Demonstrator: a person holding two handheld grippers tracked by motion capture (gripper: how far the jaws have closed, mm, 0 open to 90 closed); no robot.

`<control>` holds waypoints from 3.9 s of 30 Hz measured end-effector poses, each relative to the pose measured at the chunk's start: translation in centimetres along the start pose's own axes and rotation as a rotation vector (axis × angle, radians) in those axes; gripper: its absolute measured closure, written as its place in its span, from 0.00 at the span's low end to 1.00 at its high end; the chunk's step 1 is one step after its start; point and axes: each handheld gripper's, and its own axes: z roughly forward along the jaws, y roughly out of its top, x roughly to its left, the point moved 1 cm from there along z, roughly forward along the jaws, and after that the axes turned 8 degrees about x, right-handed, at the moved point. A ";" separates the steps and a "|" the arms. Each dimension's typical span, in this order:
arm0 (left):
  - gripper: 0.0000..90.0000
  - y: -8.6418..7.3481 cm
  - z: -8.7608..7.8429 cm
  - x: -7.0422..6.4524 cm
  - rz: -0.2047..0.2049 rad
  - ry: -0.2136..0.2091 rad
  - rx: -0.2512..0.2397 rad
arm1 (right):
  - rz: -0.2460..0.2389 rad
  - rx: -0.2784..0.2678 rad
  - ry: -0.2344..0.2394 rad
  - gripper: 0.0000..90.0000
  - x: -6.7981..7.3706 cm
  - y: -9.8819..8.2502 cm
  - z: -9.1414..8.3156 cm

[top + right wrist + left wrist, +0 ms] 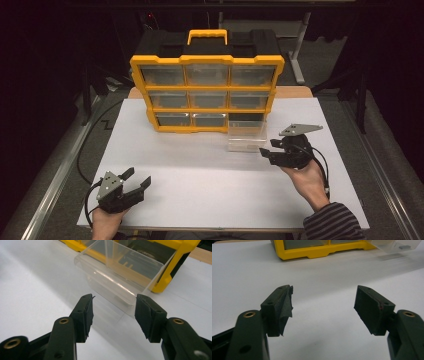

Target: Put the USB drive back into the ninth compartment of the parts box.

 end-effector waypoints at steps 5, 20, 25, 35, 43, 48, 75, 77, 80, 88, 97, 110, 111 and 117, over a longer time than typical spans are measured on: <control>0.35 0.0 0.0 0.0 0.002 -0.001 0.003 | -0.002 -0.015 0.005 0.54 0.0 -1.0 -0.3; 0.35 0.0 0.0 -0.1 0.003 -0.004 0.003 | -0.012 -0.060 0.040 0.50 0.6 -3.2 0.0; 0.35 0.0 0.0 -0.1 0.003 -0.003 0.001 | -0.002 -0.074 0.039 0.49 0.5 -4.1 -0.1; 0.35 0.0 0.0 -0.1 -0.005 0.001 -0.004 | 0.017 -0.109 0.032 0.47 0.1 -5.9 -0.4; 0.35 0.0 0.0 -0.1 -0.007 -0.001 -0.004 | 0.045 -0.140 0.021 0.46 -0.6 -7.0 -0.9; 0.35 0.0 0.0 -0.1 -0.007 -0.003 -0.002 | 0.059 -0.157 0.010 0.44 -1.0 -7.6 -1.2; 0.35 0.0 -0.1 -0.2 -0.012 -0.001 -0.008 | 0.168 -0.232 -0.031 0.37 -3.5 -11.2 -2.2; 0.35 0.0 -0.1 -0.2 -0.012 -0.001 -0.008 | 0.176 -0.241 -0.032 0.36 -3.6 -11.4 -2.3; 0.35 0.0 0.0 -0.1 -0.013 -0.001 -0.003 | 0.180 -0.257 -0.046 0.35 -3.9 -11.8 -2.5; 0.35 -0.1 0.0 -0.1 -0.018 0.001 -0.005 | 0.220 -0.284 -0.062 0.34 -4.8 -13.2 -2.8; 0.35 -0.1 0.0 -0.1 -0.024 0.001 -0.002 | 0.246 -0.294 -0.073 0.35 -5.2 -14.4 -3.1; 0.35 -0.1 -0.2 0.0 -0.033 0.006 -0.009 | 0.285 -0.294 -0.078 0.34 -5.7 -16.1 -2.8; 0.35 -0.1 -0.2 0.0 -0.034 0.006 -0.012 | 0.287 -0.296 -0.083 0.34 -5.7 -16.2 -2.8; 0.35 -0.1 -0.2 0.0 -0.038 0.006 -0.012 | 0.291 -0.299 -0.102 0.33 -5.8 -17.1 -2.8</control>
